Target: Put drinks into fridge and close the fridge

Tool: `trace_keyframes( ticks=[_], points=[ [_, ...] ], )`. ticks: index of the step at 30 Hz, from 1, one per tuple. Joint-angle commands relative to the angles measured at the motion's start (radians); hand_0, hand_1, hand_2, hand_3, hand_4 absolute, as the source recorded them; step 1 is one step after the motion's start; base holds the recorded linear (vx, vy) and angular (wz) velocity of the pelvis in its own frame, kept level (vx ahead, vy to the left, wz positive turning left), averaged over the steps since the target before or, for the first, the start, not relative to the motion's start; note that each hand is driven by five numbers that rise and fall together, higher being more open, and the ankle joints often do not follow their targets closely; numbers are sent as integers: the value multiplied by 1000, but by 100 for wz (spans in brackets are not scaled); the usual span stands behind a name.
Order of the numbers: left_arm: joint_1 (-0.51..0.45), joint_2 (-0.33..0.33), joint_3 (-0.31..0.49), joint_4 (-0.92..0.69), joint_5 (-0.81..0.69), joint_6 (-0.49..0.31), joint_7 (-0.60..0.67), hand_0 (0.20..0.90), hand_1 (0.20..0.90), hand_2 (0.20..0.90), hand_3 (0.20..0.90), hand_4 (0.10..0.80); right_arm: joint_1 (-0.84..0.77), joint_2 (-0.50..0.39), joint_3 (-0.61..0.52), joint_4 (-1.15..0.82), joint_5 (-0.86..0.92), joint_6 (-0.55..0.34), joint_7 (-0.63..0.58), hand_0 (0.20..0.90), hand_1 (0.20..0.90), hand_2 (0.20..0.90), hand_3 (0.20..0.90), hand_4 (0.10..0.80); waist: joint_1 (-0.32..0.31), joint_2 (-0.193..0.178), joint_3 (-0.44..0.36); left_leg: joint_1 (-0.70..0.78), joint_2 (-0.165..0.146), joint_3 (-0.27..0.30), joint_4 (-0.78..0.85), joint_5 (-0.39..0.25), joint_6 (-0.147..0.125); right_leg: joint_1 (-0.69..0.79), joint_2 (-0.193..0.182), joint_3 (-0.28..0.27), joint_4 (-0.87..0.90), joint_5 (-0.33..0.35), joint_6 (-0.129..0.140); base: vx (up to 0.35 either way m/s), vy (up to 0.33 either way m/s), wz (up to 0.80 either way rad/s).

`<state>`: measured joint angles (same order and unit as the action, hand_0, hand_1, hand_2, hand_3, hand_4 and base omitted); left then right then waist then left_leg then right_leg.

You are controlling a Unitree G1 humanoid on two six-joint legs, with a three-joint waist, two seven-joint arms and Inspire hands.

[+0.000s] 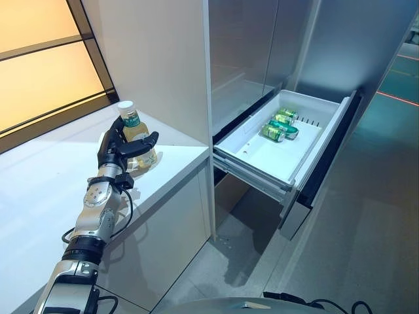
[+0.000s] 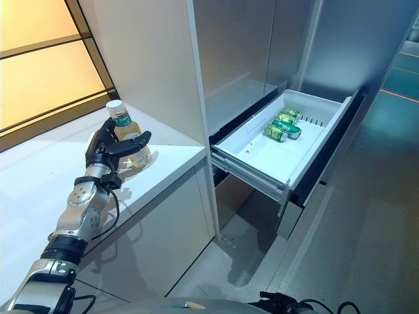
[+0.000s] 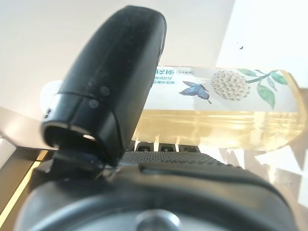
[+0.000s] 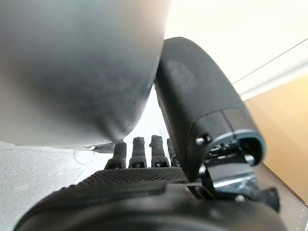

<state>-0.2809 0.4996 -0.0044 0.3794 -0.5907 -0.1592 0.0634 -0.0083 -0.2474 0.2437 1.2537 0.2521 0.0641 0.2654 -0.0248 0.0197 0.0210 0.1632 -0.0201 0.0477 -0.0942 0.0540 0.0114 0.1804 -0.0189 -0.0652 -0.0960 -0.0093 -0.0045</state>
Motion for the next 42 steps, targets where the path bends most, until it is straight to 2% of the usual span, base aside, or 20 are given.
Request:
trace_keyframes(
  ticks=[1, 6, 7, 8, 9, 23, 25, 28, 31, 32, 34, 37, 42],
  points=[
    [-221, 68, 55, -5, -19, -129, 6, 900, 900, 900, 900, 800, -13, 11, 44, 58, -9, 0, 22, 900, 900, 900, 900, 800, -5, 6, -42, 25, -9, 39, 7, -85, 15, -28, -39, -7, 29, 33, 54, 0, 0, 0],
    [-219, 68, 53, -5, -18, -123, 5, 900, 900, 900, 900, 800, -11, 12, 44, 56, -6, 1, 20, 900, 900, 900, 900, 800, -7, 5, -42, 26, -10, 39, 7, -85, 17, -29, -37, -4, 30, 33, 53, 0, 0, 0],
    [-219, 67, 53, -3, -18, -127, 3, 604, 604, 604, 554, 454, -10, 13, 45, 55, -5, 1, 19, 900, 900, 900, 900, 800, -7, 5, -42, 25, -10, 39, 7, -85, 17, -28, -36, -4, 29, 34, 53, 0, 0, 0],
    [-219, 68, 51, -5, -21, -127, 5, 408, 408, 408, 326, 226, -10, 12, 44, 55, -5, 2, 19, 900, 900, 900, 900, 800, -7, 5, -42, 26, -11, 39, 7, -85, 17, -28, -36, -4, 28, 34, 53, 0, 0, 0],
    [-220, 69, 52, -10, -19, -126, 8, 300, 300, 300, 200, 100, -10, 11, 43, 54, -6, 3, 21, 900, 900, 900, 900, 800, -8, 4, -42, 26, -10, 39, 7, -85, 17, -28, -36, -3, 28, 34, 53, 0, 0, 0],
    [-213, 62, 48, -38, -25, -126, 14, 300, 300, 300, 200, 100, -9, 10, 48, 39, 6, -12, 34, 900, 900, 900, 900, 800, -7, 0, -43, 22, -11, 36, 7, -84, 16, -30, -32, -3, 24, 37, 52, 0, 0, 0],
    [-216, 63, 47, -41, -99, -128, -19, 300, 300, 300, 200, 100, -6, 10, 56, 19, 15, -49, 49, 900, 900, 900, 900, 800, -8, -1, -42, 21, -11, 34, 7, -84, 16, -30, -32, -2, 24, 38, 53, 0, 0, 0],
    [-218, 19, 50, -105, -308, -122, -129, 300, 300, 300, 200, 100, -14, 5, 72, -51, 37, -121, 43, 900, 900, 900, 900, 800, -8, -4, -40, 20, -11, 32, 7, -82, 14, -30, -33, -3, 22, 42, 52, 0, 0, 0],
    [-202, -54, 45, -238, -458, -110, -229, 300, 300, 300, 200, 100, -32, -4, 78, -204, 24, -160, -5, 900, 900, 900, 900, 800, -10, -7, -32, 20, -10, 27, 7, -81, 15, -30, -32, 0, 21, 46, 48, -23, -8, 1],
    [-199, -75, 42, -281, -509, -103, -280, 300, 300, 300, 200, 100, -36, -10, 87, -272, -8, -200, -20, 900, 900, 900, 900, 800, -10, -8, -29, 19, -10, 26, 7, -80, 15, -30, -33, 0, 20, 48, 48, -40, -19, 0],
    [-189, -105, 36, -353, -554, -93, -339, 300, 300, 300, 200, 100, -37, -23, 106, -457, -29, -171, -72, 900, 900, 900, 900, 800, -15, -12, -24, 17, -9, 25, 7, -79, 14, -31, -33, 1, 19, 50, 47, -51, -22, -2],
    [-175, -121, 7, -451, -558, -98, -394, 300, 300, 300, 200, 100, -32, -34, 108, -743, -40, -135, -123, 900, 900, 900, 900, 800, -25, -19, -15, 14, -7, 27, 7, -78, 12, -34, -35, 4, 17, 52, 49, -58, -30, -2],
    [-153, -114, -29, -558, -511, -106, -457, 300, 300, 300, 200, 100, -64, -75, 48, -1144, -51, -101, -93, 900, 900, 900, 900, 800, -37, -24, -2, 9, -7, 35, 7, -79, 11, -40, -33, 17, 11, 56, 55, -59, -24, -1]
  ],
)
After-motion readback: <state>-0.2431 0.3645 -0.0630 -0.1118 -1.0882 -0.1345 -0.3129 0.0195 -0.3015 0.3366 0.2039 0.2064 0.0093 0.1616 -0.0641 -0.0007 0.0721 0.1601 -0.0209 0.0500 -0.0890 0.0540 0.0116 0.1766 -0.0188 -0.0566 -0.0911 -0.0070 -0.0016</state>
